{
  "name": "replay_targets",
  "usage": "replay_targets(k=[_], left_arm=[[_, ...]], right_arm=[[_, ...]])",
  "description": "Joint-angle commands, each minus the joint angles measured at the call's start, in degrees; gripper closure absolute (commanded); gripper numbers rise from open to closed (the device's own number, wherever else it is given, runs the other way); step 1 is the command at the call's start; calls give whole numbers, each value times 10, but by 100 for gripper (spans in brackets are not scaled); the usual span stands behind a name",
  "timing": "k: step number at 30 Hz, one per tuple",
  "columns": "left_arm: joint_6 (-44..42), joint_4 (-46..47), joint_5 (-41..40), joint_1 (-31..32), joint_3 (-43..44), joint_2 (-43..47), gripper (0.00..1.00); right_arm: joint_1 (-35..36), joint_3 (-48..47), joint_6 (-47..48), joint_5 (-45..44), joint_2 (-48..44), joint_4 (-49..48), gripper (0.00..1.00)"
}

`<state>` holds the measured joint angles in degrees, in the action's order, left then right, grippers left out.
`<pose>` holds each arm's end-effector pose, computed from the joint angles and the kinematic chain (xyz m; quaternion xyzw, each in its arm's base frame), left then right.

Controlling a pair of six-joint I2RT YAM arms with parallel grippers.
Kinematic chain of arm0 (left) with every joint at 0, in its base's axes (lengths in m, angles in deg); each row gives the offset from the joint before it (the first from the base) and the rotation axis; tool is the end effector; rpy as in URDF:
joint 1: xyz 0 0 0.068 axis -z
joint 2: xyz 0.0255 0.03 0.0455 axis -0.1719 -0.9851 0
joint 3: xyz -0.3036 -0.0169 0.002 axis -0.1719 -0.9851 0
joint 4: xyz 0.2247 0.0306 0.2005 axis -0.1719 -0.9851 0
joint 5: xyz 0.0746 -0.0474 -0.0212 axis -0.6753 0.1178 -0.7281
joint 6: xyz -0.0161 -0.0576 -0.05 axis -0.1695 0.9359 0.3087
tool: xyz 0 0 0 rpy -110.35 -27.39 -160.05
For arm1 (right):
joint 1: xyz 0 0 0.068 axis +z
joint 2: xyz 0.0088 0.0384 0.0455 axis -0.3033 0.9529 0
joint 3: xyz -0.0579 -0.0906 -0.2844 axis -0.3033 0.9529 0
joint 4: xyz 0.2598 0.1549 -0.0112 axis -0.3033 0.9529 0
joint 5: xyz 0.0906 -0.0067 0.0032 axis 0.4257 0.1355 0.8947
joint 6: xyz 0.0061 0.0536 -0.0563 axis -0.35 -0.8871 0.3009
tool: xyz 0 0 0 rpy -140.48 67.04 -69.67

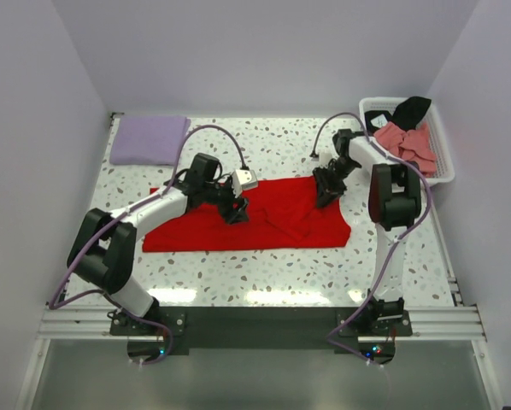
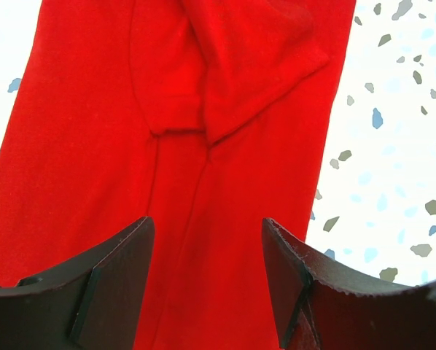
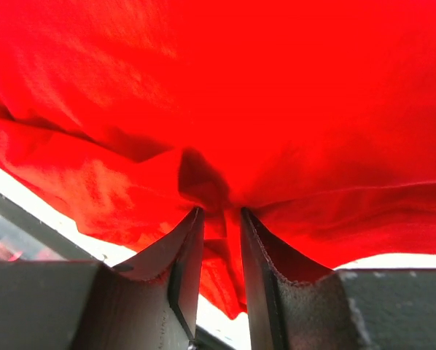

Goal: Fold and stack the t-shirts
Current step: Fold the tshirt

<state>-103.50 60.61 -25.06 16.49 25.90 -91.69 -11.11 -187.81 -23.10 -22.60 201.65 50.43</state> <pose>0.3274 -0.2085 0.2001 0.4851 0.7475 -0.3109 0.3304 0.4768 0.0832 0.1317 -0.1579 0.9633 0.2171 0.0039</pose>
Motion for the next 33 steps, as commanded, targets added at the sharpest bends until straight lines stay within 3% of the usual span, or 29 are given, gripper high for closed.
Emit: replay_targets(k=[1,12,19,23,25,33], left_arm=[[4,28,1,2,1,10,34],[12,41,4,2,-5,14,34],[12,44,13,6,-1,1,35],[18,57,14,19,3,-7,36],[20,58,14,26,9,-14,36],[31,63,9,37,21,-23,35]], right_arm=[[-1,19,2,3,-15,17,71],[-17,-5,4,9,-17,30,80],[-18,-38,21,37,-25,45,100],[-18,-20,24,37,-37,43,100],[-18,-16,23,31,-34,43,88],[-18,-2,11,31,-5,20,67]])
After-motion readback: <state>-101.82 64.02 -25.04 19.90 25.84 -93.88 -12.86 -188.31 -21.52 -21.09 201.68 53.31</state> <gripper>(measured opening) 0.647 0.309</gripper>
